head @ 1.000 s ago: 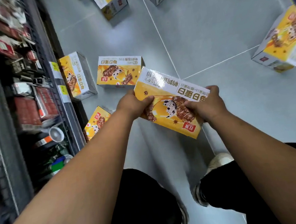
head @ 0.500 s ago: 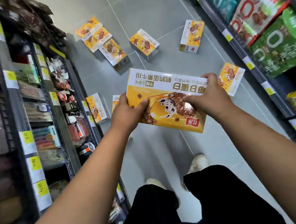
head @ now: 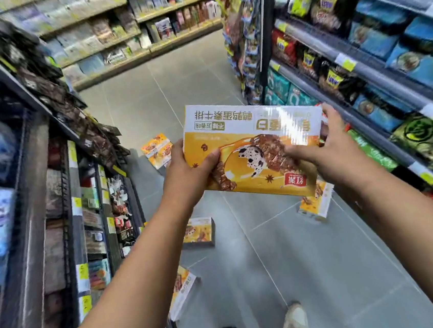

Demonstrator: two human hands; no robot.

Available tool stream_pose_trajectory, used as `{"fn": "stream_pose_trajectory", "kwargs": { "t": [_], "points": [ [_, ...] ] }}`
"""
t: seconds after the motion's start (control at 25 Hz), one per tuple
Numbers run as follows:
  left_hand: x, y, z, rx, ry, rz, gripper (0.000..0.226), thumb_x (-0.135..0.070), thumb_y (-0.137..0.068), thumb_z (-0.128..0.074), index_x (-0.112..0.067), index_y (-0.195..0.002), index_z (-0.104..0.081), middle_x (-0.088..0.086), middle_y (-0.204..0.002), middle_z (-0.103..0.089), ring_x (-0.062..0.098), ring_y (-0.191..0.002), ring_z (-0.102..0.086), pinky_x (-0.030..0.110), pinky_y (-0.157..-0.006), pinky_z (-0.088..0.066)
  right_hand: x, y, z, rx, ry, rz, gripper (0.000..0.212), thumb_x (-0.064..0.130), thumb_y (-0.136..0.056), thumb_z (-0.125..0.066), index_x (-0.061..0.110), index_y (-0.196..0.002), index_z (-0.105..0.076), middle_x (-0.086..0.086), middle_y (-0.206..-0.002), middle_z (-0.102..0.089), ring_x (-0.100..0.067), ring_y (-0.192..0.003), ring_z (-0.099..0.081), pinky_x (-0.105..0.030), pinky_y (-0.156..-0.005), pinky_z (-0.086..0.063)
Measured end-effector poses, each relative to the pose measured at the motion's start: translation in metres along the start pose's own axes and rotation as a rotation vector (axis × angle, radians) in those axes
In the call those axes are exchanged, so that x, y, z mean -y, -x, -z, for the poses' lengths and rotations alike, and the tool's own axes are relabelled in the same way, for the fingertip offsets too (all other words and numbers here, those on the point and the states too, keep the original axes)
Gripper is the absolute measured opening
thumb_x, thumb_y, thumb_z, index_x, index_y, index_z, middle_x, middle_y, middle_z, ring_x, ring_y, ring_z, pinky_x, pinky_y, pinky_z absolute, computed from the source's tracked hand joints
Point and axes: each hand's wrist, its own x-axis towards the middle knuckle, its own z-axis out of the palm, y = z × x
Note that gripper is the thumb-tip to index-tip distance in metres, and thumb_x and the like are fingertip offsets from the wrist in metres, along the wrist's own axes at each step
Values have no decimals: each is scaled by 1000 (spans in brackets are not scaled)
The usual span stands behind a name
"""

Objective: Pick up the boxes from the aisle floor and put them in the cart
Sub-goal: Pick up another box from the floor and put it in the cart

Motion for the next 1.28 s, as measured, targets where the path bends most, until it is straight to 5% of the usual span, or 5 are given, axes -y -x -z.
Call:
{"fn": "stream_pose_trajectory", "kwargs": {
  "t": [0.28, 0.52, 0.92, 1.16, 1.28],
  "points": [
    [-90, -4, -41, 36, -19, -185, 79, -72, -62, -64, -40, -131, -41, -11, -119, -63, 16, -107, -62, 47, -92, -53, 61, 17, 67, -133, -49, 144, 99, 8, -78, -78, 32, -152, -16, 11, -128, -59, 8, -102, -60, -10, -79, -51],
    [-162, -28, -81, 223, -35, -405, 60, -73, -69, -64, -44, -118, -47, -16, -110, -65, 16, -103, -64, 49, -87, -55, 97, 42, 118, -401, 29, 115, 104, 13, -82, -75, 36, -154, -4, 22, -125, -51, 1, -103, -58, -22, -88, -47],
    [-246, 23, -179, 736, 16, -724, 41, -57, -84, -64, -45, -120, -47, -24, -102, -65, 7, -99, -63, 36, -84, -51, 106, 156, 183, -926, 42, 34, 99, 14, -84, -74, 44, -151, -8, 18, -130, -56, -4, -103, -62, -22, -76, -51],
    [-264, 120, -238, 1071, 44, -826, 41, -59, -82, -65, -56, -119, -45, -24, -109, -65, 5, -102, -62, 44, -94, -50, 94, 272, 202, -1244, 40, -67, 100, 18, -83, -74, 50, -150, -6, 16, -139, -50, -15, -113, -60, -43, -92, -53],
    [-269, 177, -264, 1185, 56, -856, 42, -63, -80, -64, -58, -117, -45, -24, -110, -64, 7, -103, -62, 46, -94, -51, 86, 329, 211, -1345, 59, -100, 99, 19, -85, -73, 48, -151, -5, 18, -143, -45, -11, -115, -57, -29, -83, -53]
  ]
}}
